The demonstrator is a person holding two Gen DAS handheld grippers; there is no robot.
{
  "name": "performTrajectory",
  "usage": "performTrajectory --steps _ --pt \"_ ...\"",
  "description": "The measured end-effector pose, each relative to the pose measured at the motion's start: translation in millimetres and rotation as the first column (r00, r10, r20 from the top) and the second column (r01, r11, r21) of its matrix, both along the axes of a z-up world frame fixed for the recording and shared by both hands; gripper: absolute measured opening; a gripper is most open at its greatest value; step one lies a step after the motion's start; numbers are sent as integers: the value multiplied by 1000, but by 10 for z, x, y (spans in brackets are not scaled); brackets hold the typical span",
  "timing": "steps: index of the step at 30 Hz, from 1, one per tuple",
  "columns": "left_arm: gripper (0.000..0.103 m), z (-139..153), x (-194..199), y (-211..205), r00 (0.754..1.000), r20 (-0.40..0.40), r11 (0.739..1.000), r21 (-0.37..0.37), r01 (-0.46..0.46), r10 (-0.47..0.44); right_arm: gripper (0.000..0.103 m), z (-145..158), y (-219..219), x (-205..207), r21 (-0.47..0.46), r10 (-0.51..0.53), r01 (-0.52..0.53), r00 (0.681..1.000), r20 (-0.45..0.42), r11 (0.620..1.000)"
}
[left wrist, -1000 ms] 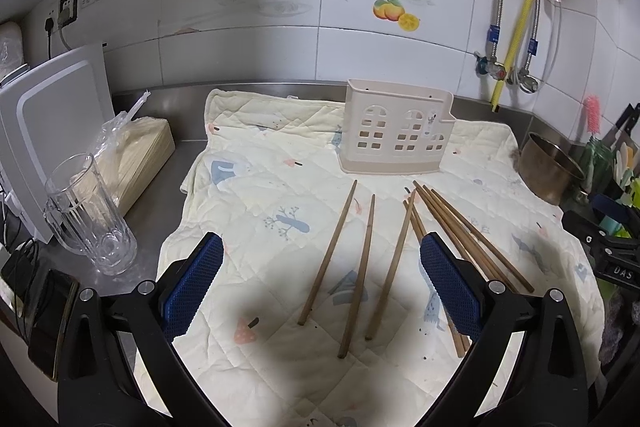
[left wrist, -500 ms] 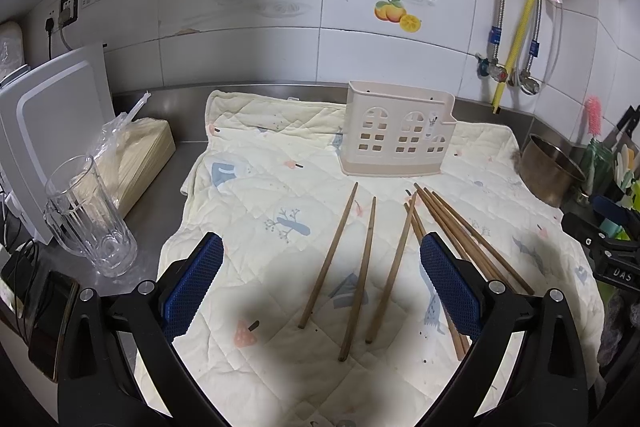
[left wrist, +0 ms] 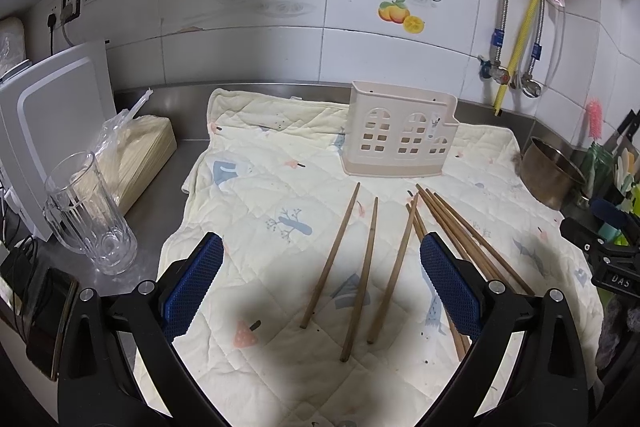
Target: Organize utensils
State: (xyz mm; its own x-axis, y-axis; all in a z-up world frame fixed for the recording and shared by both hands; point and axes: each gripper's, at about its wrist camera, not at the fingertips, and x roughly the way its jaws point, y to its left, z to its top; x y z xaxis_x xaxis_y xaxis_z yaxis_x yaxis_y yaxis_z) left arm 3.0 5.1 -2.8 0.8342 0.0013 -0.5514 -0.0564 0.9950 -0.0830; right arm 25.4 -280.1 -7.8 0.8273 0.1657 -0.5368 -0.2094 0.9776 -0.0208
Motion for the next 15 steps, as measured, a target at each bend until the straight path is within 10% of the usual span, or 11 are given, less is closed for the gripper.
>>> performTrajectory --steps 15 --pt "97 10 -5 21 1000 5 1000 -5 -4 4 96 -26 -10 0 9 -4 4 1000 -3 1000"
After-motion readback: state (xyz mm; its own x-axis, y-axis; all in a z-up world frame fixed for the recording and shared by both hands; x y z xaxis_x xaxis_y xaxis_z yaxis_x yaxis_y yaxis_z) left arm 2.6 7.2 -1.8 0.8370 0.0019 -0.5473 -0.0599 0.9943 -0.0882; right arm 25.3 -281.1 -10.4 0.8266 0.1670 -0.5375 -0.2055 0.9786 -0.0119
